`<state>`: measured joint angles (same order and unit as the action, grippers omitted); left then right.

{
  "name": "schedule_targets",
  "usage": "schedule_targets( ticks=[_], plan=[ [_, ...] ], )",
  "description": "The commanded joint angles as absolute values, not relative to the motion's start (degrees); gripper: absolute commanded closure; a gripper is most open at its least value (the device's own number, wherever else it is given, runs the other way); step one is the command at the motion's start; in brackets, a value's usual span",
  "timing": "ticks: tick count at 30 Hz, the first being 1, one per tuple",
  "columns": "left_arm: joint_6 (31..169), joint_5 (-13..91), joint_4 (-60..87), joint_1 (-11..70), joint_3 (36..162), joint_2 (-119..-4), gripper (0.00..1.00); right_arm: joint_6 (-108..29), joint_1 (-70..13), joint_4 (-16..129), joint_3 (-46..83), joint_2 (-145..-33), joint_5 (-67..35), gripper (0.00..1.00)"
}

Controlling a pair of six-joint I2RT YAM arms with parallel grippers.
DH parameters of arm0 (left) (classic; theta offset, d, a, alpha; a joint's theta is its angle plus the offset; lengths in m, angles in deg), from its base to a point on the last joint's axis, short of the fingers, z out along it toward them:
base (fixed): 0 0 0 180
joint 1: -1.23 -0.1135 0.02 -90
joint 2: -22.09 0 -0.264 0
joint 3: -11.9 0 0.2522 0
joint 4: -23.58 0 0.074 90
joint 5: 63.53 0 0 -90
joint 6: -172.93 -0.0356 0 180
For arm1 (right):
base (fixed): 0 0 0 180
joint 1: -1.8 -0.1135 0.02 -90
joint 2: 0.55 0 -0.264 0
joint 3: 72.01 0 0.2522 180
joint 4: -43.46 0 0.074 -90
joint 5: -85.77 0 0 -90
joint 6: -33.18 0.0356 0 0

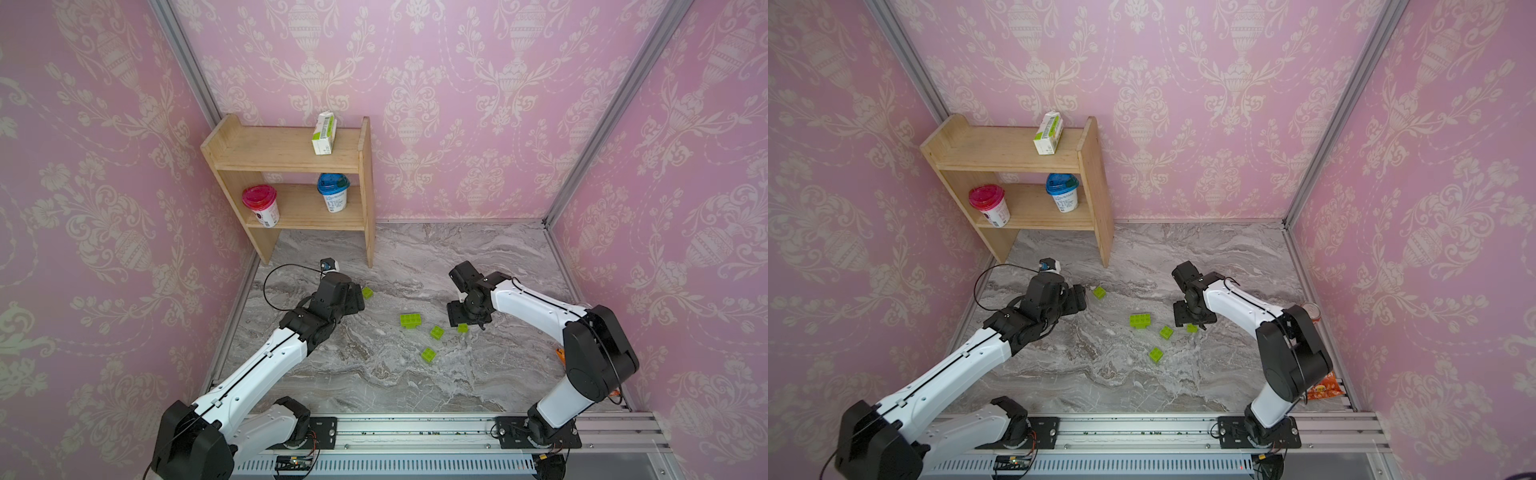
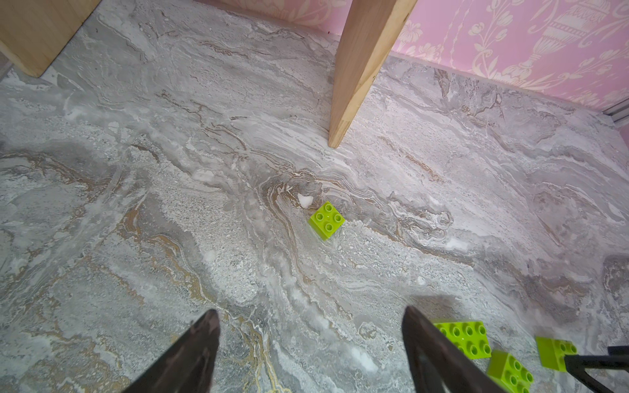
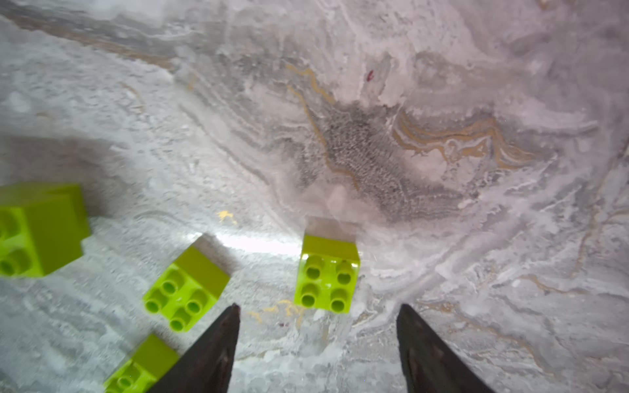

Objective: Assemble the letter v with lego
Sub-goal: Pick up the lego brick from the center of the board.

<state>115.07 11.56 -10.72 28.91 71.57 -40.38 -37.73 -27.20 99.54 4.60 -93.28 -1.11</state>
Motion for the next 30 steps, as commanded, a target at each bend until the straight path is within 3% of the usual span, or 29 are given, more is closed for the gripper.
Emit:
schedule_targets(
  ticks=[1,5,7,9,12,21,30],
  plan=[
    [115.9,9.7,-10.3,29.4,71.6,-40.7,0.15,-51.1,-30.9,101.0,5.4,-92.1,-3.8,0.36],
    [116.2,9.9,-10.0,29.7,71.6,-40.8,0.15,-55.8,-31.8,101.6,8.3,-95.8,-9.1,0.45],
    [116.2,9.7,-10.5,29.8,71.7,-40.5,0.15,-57.2,-32.4,101.8,10.1,-98.0,-10.1,0.41],
    [116.0,9.4,-11.0,29.9,71.7,-40.1,0.15,-58.2,-33.3,102.1,11.6,-99.8,-9.5,0.30],
    [115.9,8.8,-11.4,29.9,71.5,-39.4,0.15,-58.6,-34.1,102.0,13.0,-102.6,-9.0,0.28],
    [115.8,8.2,-11.7,29.9,71.5,-39.1,0.15,-58.1,-35.0,101.4,13.8,-106.0,-9.9,0.43],
    [115.9,8.3,-11.4,29.9,71.2,-39.3,0.15,-56.8,-35.0,101.0,12.8,-107.2,-9.9,0.50]
  ],
)
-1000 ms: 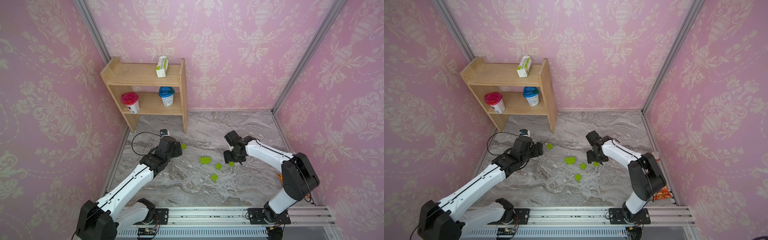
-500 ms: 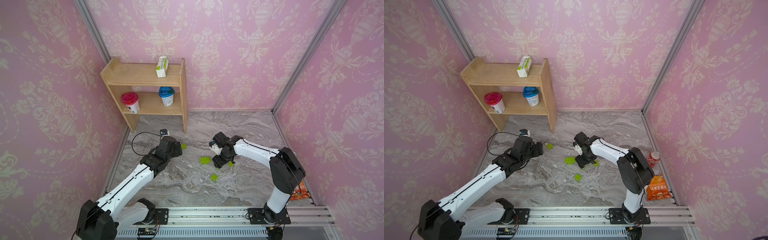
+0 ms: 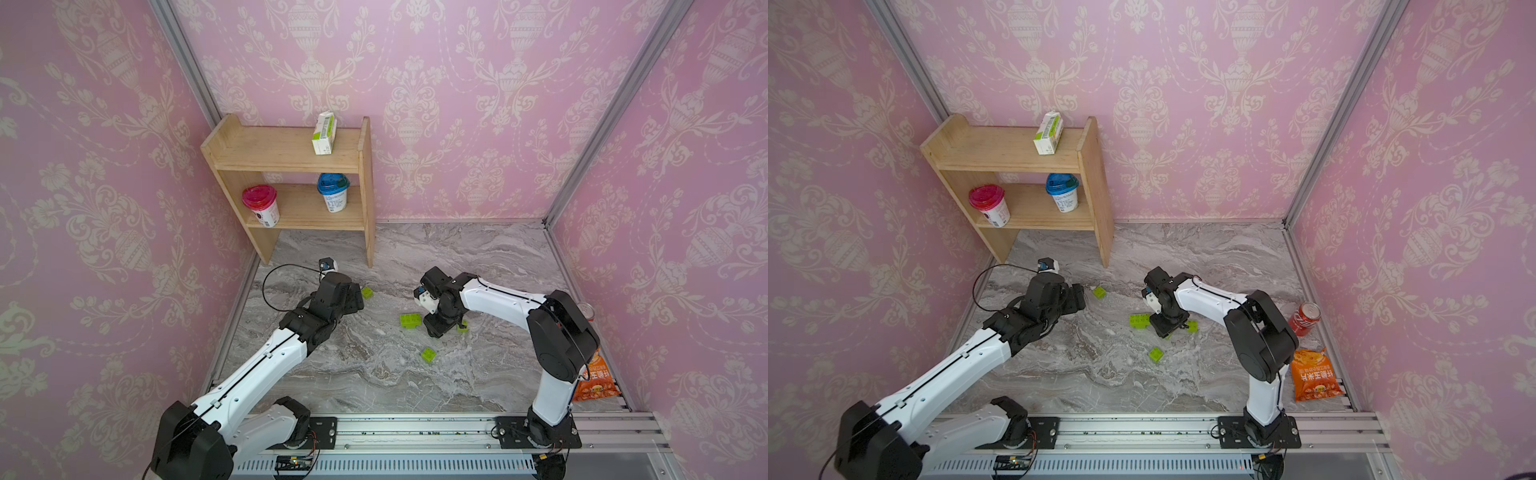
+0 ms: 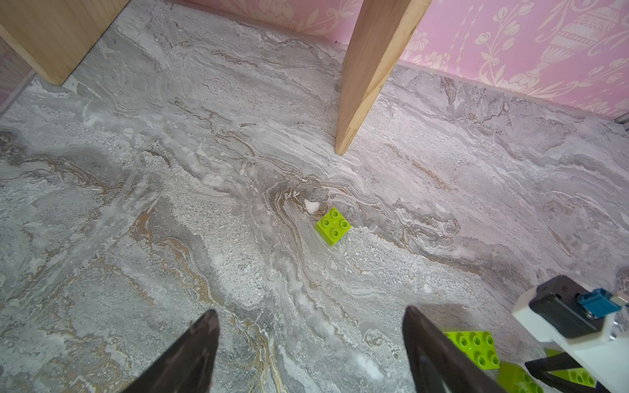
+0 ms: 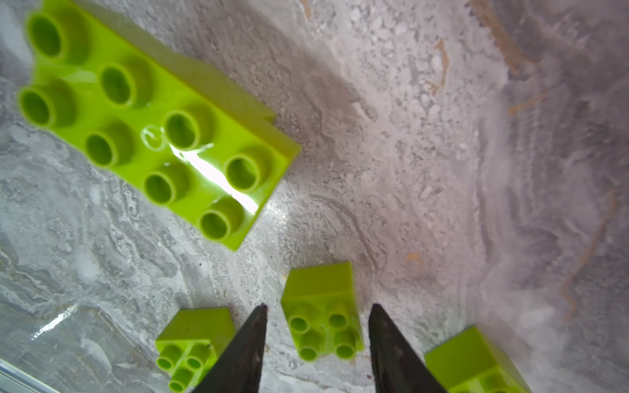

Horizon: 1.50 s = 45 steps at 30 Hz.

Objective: Assemble the letter v with lego
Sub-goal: Pick up the lego brick from the center of the board, then assemble the lego brick with the lego brick.

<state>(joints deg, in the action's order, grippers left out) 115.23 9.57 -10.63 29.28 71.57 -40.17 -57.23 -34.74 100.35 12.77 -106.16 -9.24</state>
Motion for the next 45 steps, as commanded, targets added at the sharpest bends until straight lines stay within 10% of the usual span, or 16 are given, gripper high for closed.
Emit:
schedule_targets(
  ticks=[1,27,45],
  plan=[
    [115.9,8.2,-11.5,29.9,71.2,-39.3,0.15,-56.7,-35.0,101.0,12.9,-107.4,-10.0,0.50],
    [117.1,11.4,-6.4,30.6,70.4,-42.8,0.16,-36.9,-20.7,107.4,4.0,-87.4,0.8,0.85],
    [106.0,11.1,-4.3,32.7,76.4,-54.2,0.24,-34.2,-19.8,96.8,-1.5,-90.5,-6.2,0.91]
  ],
)
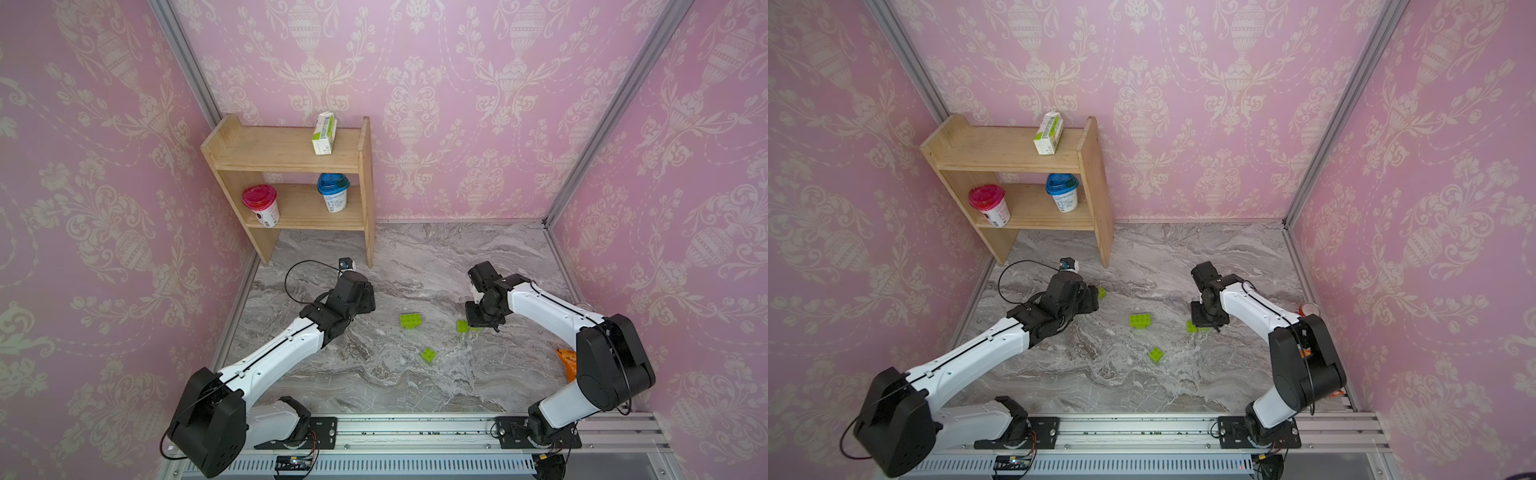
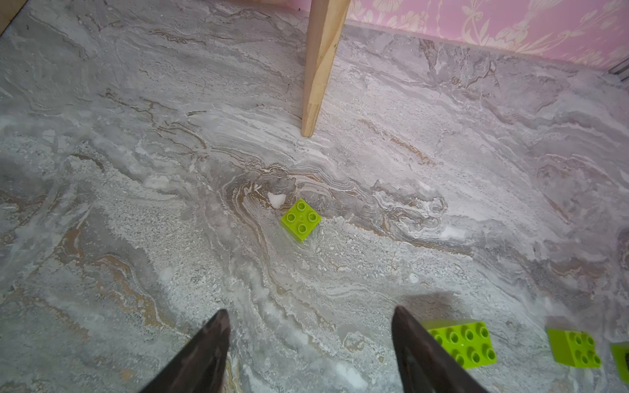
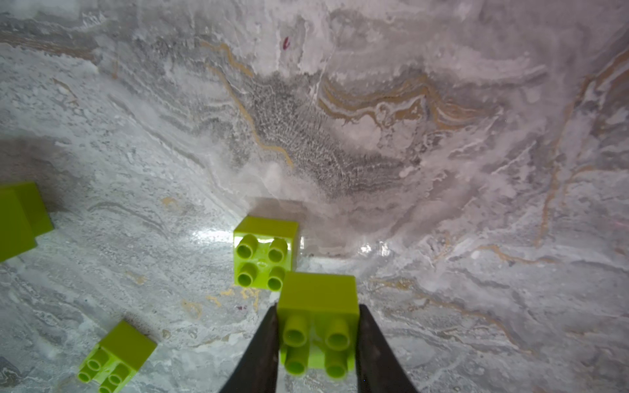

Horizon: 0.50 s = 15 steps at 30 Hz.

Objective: Assemble the letter v with lego
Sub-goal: Assemble the lego brick with the lego brick.

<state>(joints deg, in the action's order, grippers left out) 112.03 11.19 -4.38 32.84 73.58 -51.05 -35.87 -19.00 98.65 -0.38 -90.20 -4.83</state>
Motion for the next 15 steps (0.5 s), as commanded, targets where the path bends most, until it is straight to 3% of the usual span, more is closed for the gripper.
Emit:
schedule_targets(
  ticks=[1,15],
  plan=[
    [104.5,11.0,-4.2,32.3,77.3,-56.0,0.24,-34.2,-20.1,96.6,-1.5,-90.7,-6.4,0.91],
    [99.3,14.0,2.7,24.1,83.9,-71.0,0.22,-34.5,-20.5,96.1,-1.6,-92.4,-5.1,0.91]
  ],
)
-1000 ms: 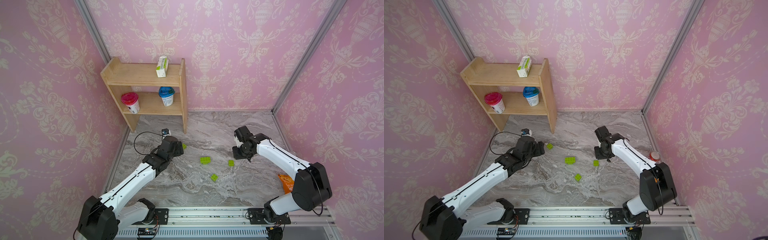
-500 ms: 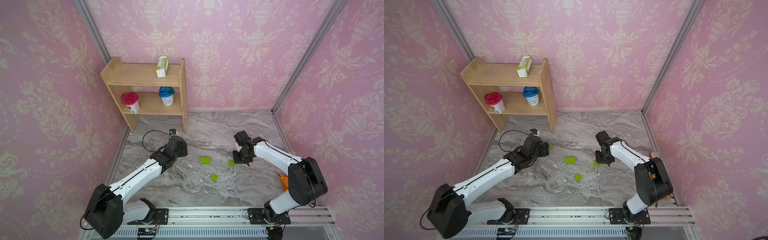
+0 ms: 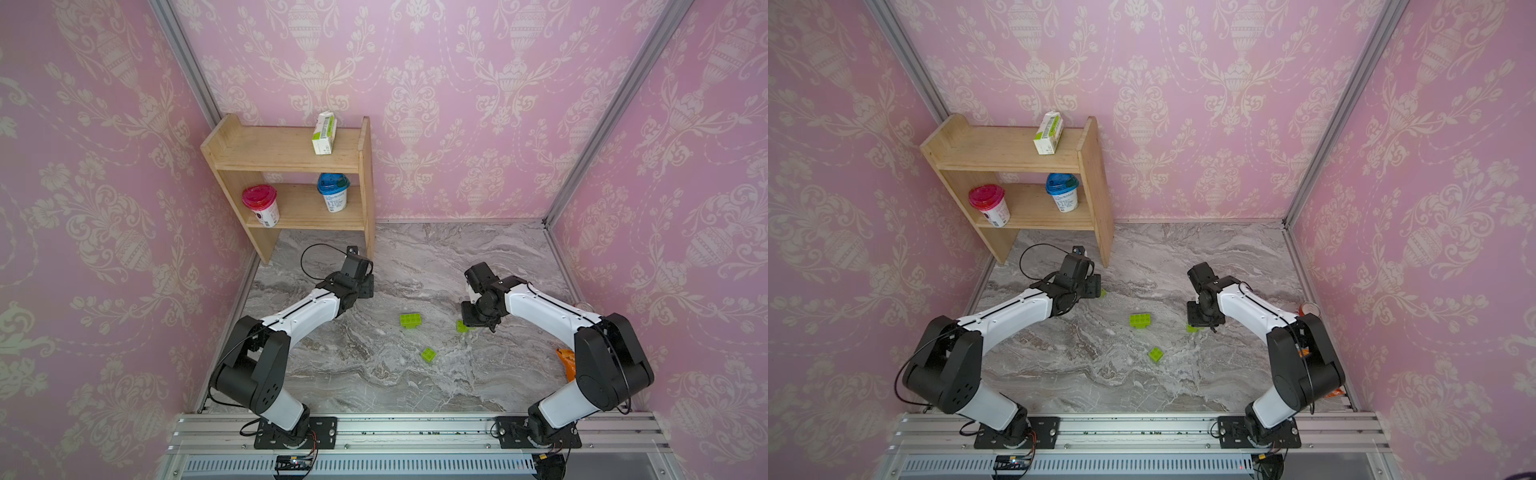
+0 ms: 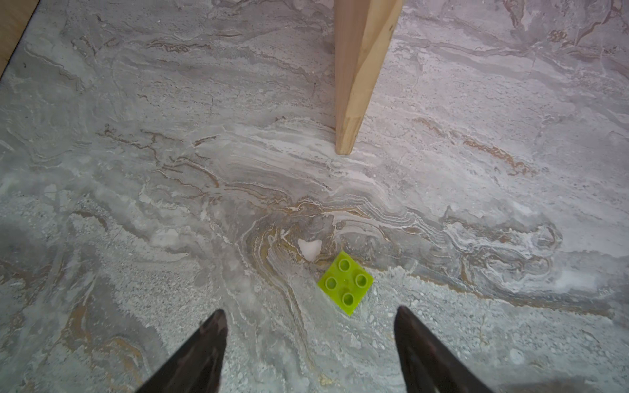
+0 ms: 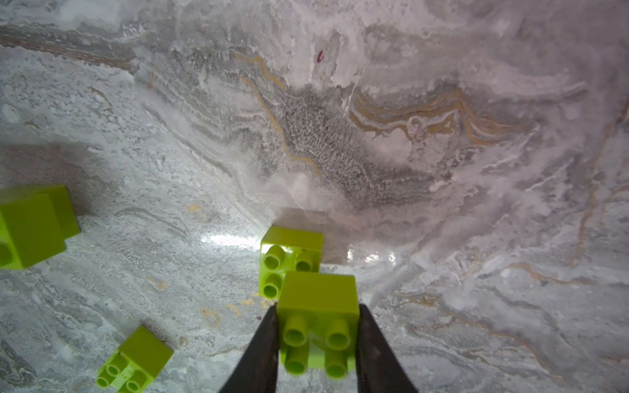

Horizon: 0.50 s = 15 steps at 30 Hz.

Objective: Assemble the letter v with lego
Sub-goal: Assemble the lego brick with the lego brick.

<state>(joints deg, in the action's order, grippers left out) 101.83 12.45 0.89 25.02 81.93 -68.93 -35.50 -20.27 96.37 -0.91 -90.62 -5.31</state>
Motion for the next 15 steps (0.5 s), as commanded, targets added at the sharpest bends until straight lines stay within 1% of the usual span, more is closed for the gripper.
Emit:
schedule_targets(
  ticks=[1,9,15],
  plan=[
    [99.0,14.0,3.0,23.7,84.2,-71.8,0.22,-34.5,-20.5,96.0,-1.6,-92.9,-5.3,0.91],
    [94.7,11.5,5.6,22.9,85.9,-77.1,0.24,-34.8,-20.6,95.8,-0.9,-94.6,-4.5,0.91],
    [92.5,12.1,4.9,22.1,88.9,-81.6,0.27,-35.3,-20.6,96.6,-0.5,-96.2,-3.3,0.91]
  ],
)
